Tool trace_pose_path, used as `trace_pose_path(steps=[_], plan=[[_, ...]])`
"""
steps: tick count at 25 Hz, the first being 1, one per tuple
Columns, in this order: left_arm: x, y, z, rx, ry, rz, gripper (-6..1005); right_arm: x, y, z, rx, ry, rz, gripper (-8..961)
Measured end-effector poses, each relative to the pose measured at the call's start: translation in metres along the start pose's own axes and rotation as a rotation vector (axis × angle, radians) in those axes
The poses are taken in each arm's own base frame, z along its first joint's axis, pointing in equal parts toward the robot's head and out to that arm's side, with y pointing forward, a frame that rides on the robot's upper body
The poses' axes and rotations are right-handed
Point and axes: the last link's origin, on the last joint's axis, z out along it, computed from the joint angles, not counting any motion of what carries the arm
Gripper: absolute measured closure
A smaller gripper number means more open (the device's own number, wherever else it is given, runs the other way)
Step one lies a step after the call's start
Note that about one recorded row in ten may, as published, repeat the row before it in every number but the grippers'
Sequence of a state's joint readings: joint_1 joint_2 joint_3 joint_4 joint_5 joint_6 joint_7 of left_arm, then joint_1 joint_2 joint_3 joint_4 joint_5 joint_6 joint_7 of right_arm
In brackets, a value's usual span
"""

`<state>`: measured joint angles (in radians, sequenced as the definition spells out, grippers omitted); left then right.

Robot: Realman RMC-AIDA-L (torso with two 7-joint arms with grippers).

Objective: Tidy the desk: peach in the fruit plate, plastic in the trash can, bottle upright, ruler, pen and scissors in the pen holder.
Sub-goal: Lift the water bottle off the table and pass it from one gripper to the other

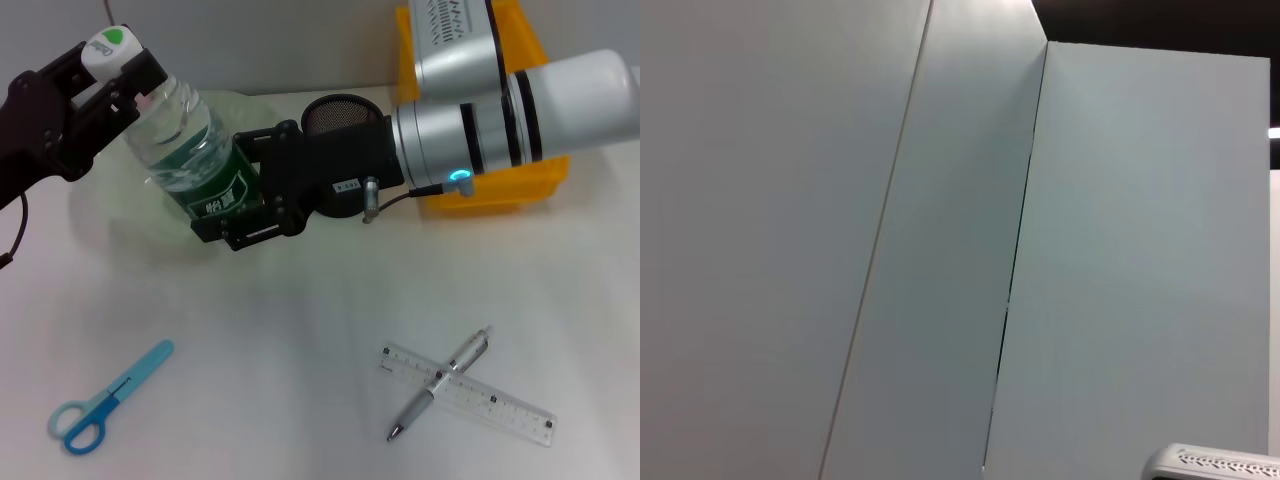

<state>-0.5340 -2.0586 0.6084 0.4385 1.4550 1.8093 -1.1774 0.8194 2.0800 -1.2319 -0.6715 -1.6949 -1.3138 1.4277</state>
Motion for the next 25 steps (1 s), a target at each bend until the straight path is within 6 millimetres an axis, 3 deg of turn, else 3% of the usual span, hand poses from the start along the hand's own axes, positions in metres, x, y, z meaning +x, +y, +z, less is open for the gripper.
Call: trace_pose_path(steps=[25], plan=[[0.0009,-0.0012,-0.0016,0.009,0.003,-0.011,555,0.0090,0.0017,-0.0038,0.009,0.021,0.010,174]])
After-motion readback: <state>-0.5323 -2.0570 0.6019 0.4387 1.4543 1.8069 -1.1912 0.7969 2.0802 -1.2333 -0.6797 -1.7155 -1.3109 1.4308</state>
